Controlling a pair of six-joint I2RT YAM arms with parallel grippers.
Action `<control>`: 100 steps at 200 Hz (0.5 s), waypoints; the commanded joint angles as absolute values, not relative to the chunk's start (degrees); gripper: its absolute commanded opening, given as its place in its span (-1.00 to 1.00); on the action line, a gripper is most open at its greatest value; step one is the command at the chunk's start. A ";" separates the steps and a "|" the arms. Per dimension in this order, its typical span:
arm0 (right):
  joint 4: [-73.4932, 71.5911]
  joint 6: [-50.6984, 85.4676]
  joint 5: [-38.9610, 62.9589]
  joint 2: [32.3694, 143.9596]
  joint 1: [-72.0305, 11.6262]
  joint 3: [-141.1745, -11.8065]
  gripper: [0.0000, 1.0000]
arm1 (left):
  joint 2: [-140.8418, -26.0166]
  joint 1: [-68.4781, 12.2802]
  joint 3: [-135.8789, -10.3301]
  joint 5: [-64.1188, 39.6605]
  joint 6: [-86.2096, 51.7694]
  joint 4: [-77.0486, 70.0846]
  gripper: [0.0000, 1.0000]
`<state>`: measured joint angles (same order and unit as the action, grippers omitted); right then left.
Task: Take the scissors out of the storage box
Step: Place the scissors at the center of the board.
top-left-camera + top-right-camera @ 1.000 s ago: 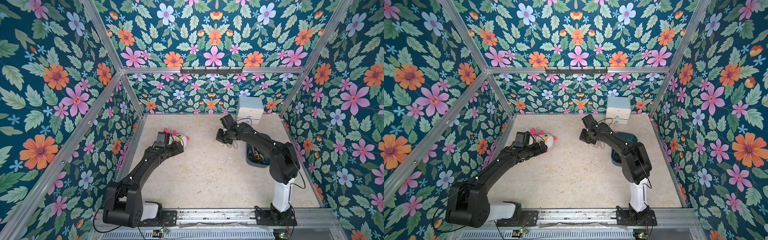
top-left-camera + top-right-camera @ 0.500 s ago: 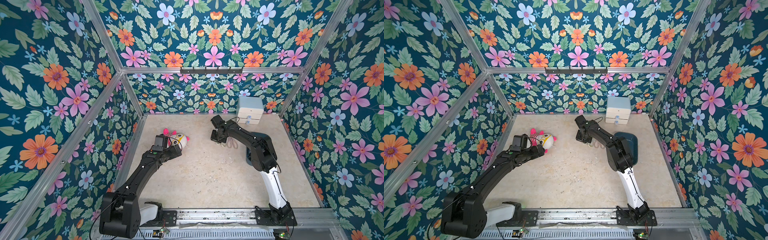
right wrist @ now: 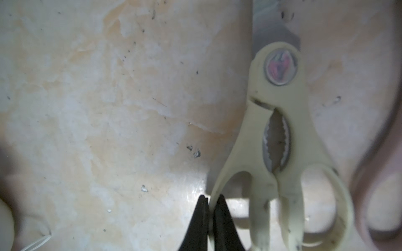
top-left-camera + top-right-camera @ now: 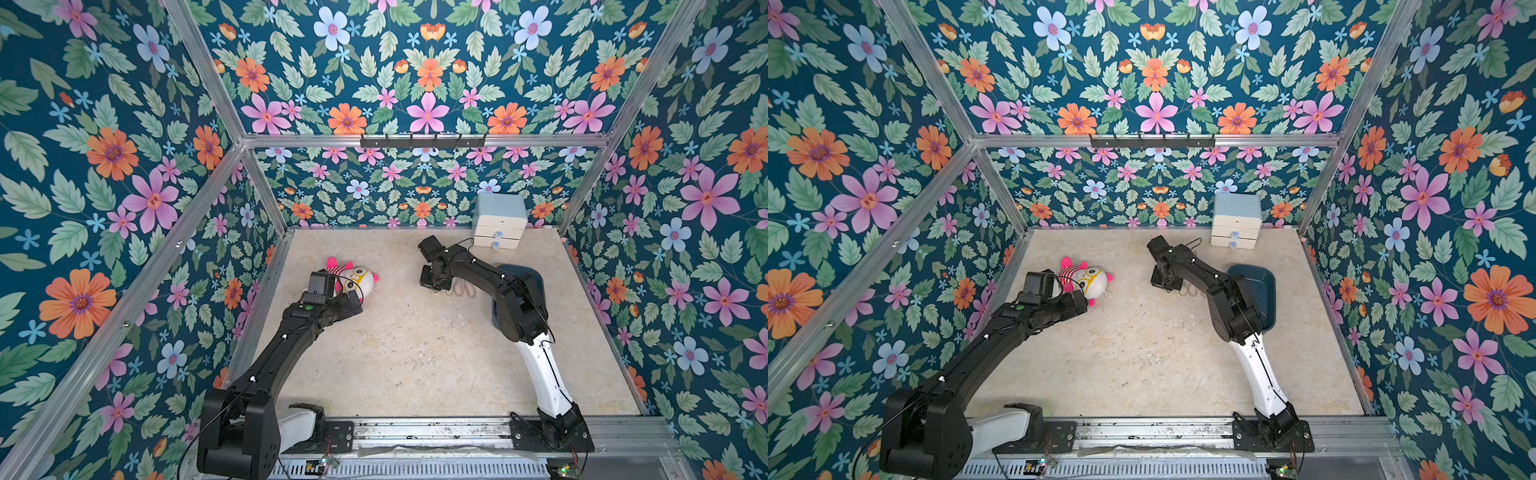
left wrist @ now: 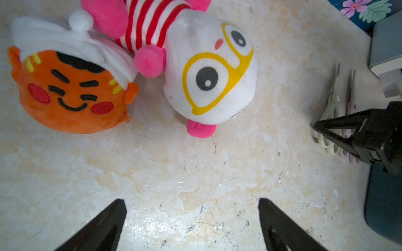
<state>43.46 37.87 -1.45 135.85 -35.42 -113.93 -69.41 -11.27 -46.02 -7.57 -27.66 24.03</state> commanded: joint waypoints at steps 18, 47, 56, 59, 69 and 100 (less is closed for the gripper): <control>45.15 38.23 -0.37 136.06 -35.68 -115.75 -0.49 | -69.03 -11.24 -46.66 -7.02 -26.57 25.03 0.99; 47.24 37.84 -0.25 135.32 -35.68 -120.07 -0.36 | -69.41 -11.21 -48.37 -8.13 -26.89 25.83 0.99; 48.23 37.63 -0.63 134.85 -35.62 -121.49 -0.35 | -69.67 -11.18 -49.21 -8.64 -26.89 25.93 0.99; 48.58 37.62 -0.76 134.61 -35.65 -121.93 -0.35 | -69.76 -11.20 -49.48 -8.81 -26.85 25.97 0.99; 49.69 37.29 -1.56 133.71 -35.68 -122.97 -0.35 | -70.24 -11.25 -50.40 -9.28 -26.62 26.10 0.99; 52.34 36.14 -4.59 129.02 -35.53 -122.53 -0.35 | -72.00 -11.22 -52.44 -11.63 -26.19 25.96 0.98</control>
<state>48.60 37.65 -1.23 132.33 -35.59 -122.74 -71.05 -11.27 -51.31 -9.28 -27.00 25.63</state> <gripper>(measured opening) 0.327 0.992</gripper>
